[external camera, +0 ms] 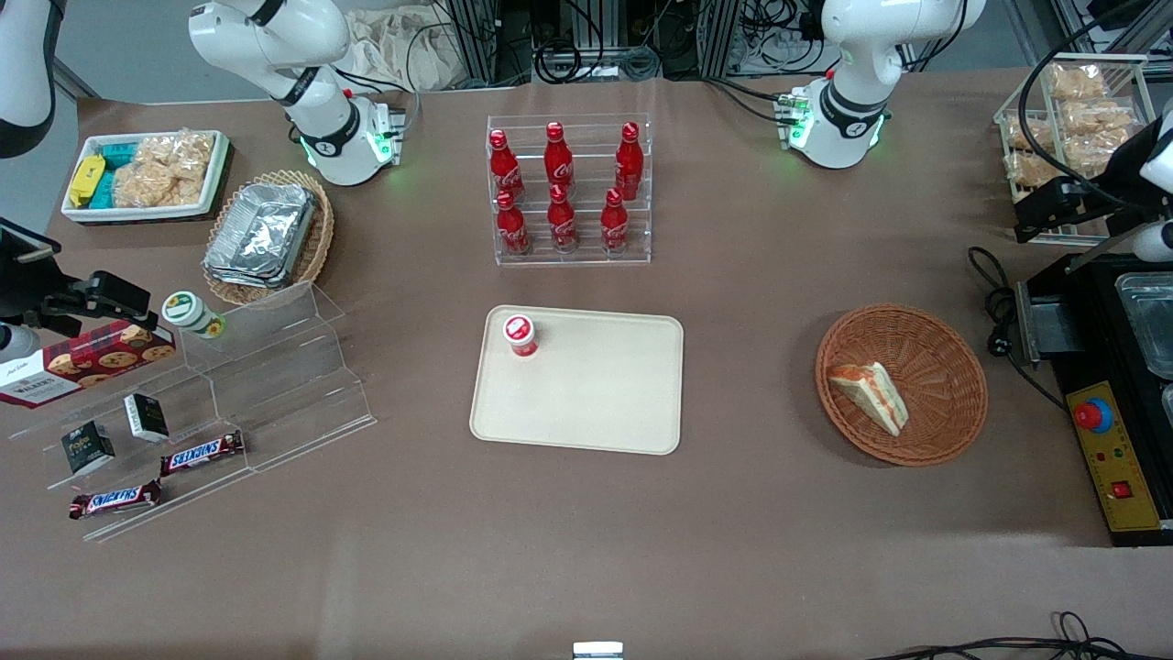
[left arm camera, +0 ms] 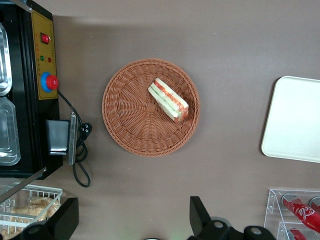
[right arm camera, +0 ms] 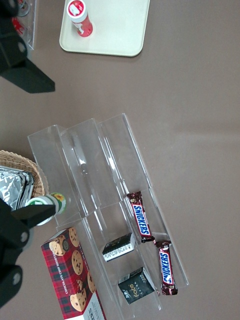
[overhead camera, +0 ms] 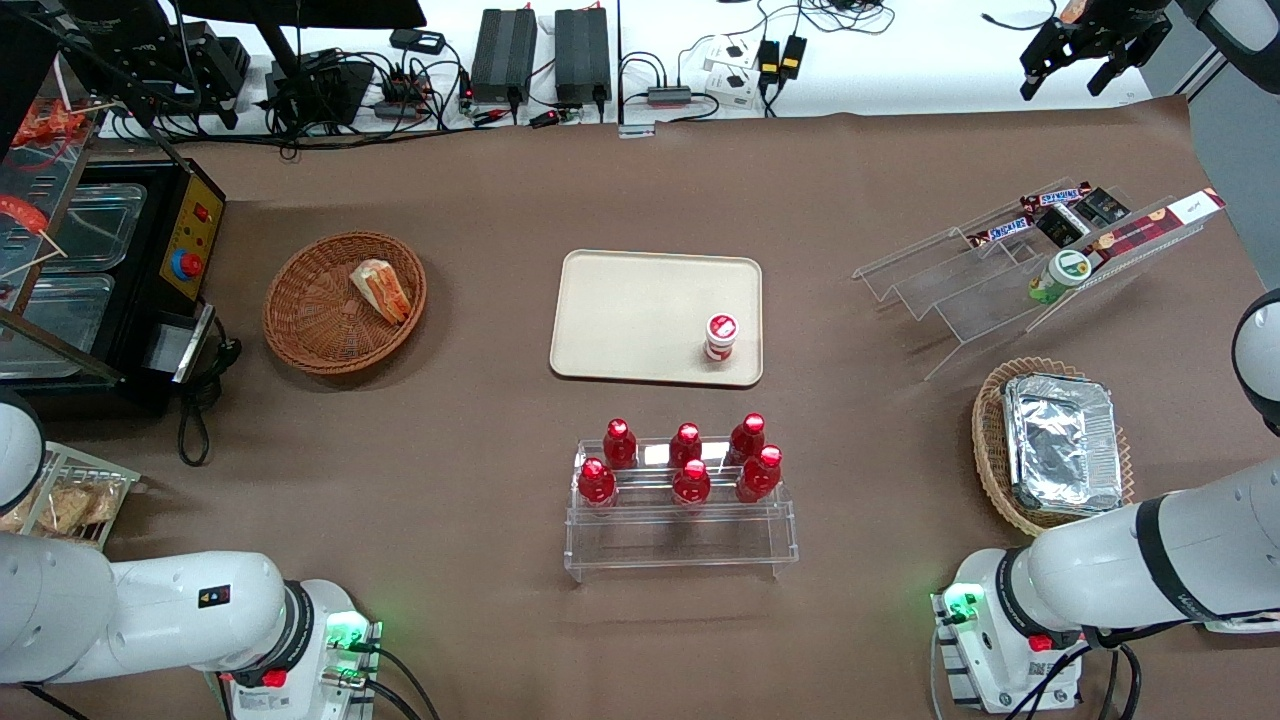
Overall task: Place sandwich from basket to tray
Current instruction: 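Move the left gripper over the sandwich in the wicker basket, then lower the left gripper and close it on the wrapped sandwich, then lift the sandwich out of the basket with the left gripper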
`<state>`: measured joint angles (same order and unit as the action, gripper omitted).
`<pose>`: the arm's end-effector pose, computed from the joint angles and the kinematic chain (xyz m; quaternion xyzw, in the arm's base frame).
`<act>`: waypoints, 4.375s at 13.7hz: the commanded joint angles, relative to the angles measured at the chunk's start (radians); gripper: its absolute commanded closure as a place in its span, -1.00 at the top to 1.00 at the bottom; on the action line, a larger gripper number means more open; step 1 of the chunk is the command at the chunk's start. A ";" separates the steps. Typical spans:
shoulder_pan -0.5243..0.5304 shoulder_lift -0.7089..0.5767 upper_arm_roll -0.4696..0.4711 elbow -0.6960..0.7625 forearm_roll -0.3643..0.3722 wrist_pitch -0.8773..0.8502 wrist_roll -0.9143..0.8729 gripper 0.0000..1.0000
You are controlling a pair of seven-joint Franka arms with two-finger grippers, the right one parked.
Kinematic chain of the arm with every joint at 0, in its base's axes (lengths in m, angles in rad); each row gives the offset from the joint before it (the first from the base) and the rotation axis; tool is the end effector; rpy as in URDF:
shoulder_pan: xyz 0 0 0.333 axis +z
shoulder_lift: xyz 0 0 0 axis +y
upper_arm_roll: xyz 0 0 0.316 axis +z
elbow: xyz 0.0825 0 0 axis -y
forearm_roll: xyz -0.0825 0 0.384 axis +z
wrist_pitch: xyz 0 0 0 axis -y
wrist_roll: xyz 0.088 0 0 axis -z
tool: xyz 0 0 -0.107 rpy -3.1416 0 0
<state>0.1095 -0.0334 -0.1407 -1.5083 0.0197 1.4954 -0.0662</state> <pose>0.5363 -0.0160 0.6651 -0.9997 -0.0184 -0.0107 0.0116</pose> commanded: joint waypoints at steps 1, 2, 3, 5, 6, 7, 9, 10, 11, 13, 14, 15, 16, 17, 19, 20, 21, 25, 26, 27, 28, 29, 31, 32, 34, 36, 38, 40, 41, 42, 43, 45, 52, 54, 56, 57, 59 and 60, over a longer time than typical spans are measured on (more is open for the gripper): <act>-0.002 0.020 -0.005 0.051 -0.001 -0.026 -0.032 1.00; -0.001 0.023 -0.002 0.051 -0.003 -0.026 -0.027 1.00; -0.001 0.023 -0.002 0.048 -0.001 -0.026 -0.032 1.00; 0.001 0.027 -0.002 0.049 -0.001 -0.026 -0.034 1.00; -0.001 0.020 0.000 0.042 -0.004 -0.029 -0.056 1.00; -0.002 0.017 -0.003 0.039 -0.004 -0.032 -0.114 1.00; -0.010 0.084 -0.008 0.045 -0.035 -0.032 -0.223 1.00; -0.013 0.128 -0.011 0.045 -0.034 -0.023 -0.262 1.00; -0.024 0.185 -0.019 0.045 -0.033 -0.017 -0.283 1.00; -0.034 0.265 -0.019 0.046 -0.033 0.012 -0.294 1.00; -0.040 0.308 -0.019 0.045 -0.033 0.028 -0.341 1.00; -0.042 0.360 -0.019 0.045 -0.033 0.049 -0.410 1.00; -0.056 0.398 -0.019 0.040 -0.027 0.104 -0.482 1.00; -0.077 0.440 -0.019 0.028 -0.024 0.158 -0.547 1.00; -0.085 0.513 -0.020 0.007 -0.003 0.233 -0.648 1.00; -0.099 0.526 -0.020 -0.019 0.008 0.271 -0.659 1.00; -0.114 0.527 -0.014 -0.058 0.012 0.334 -0.662 1.00; -0.114 0.529 -0.011 -0.216 0.063 0.525 -0.696 1.00; -0.113 0.524 -0.011 -0.240 0.090 0.523 -0.696 1.00; -0.108 0.518 -0.010 -0.260 0.120 0.522 -0.695 1.00; -0.106 0.515 -0.010 -0.271 0.137 0.522 -0.696 1.00; -0.106 0.521 -0.010 -0.273 0.138 0.523 -0.696 1.00; -0.105 0.530 -0.010 -0.289 0.138 0.551 -0.696 1.00; -0.105 0.530 -0.010 -0.308 0.138 0.577 -0.698 0.81; -0.099 0.527 -0.008 -0.313 0.137 0.580 -0.698 0.05; -0.097 0.517 -0.008 -0.305 0.137 0.565 -0.692 -0.61; -0.099 0.503 -0.010 -0.247 0.137 0.505 -0.667 -0.89; -0.106 0.485 -0.014 -0.138 0.135 0.375 -0.585 -0.90; -0.111 0.472 -0.017 -0.078 0.132 0.300 -0.542 -0.93; -0.114 0.460 -0.019 -0.017 0.132 0.236 -0.512 -0.96; -0.116 0.443 -0.026 0.047 0.128 0.165 -0.476 -0.97; -0.113 0.399 -0.062 0.150 0.117 0.039 -0.422 -0.96; -0.119 0.210 -0.308 0.238 0.117 -0.218 -0.533 -0.96; -0.122 0.227 -0.431 0.270 0.117 -0.216 -0.724 -0.96; -0.134 0.300 -0.526 0.266 0.131 -0.187 -0.875 -0.95; -0.161 0.341 -0.533 0.257 0.135 -0.140 -0.912 -0.95; -0.220 0.442 -0.533 0.221 0.175 -0.022 -1.009 -0.92; -0.229 0.505 -0.533 0.214 0.190 0.061 -1.067 -0.92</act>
<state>-0.0960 0.3364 -0.6650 -1.3163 0.1738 1.4647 -1.0397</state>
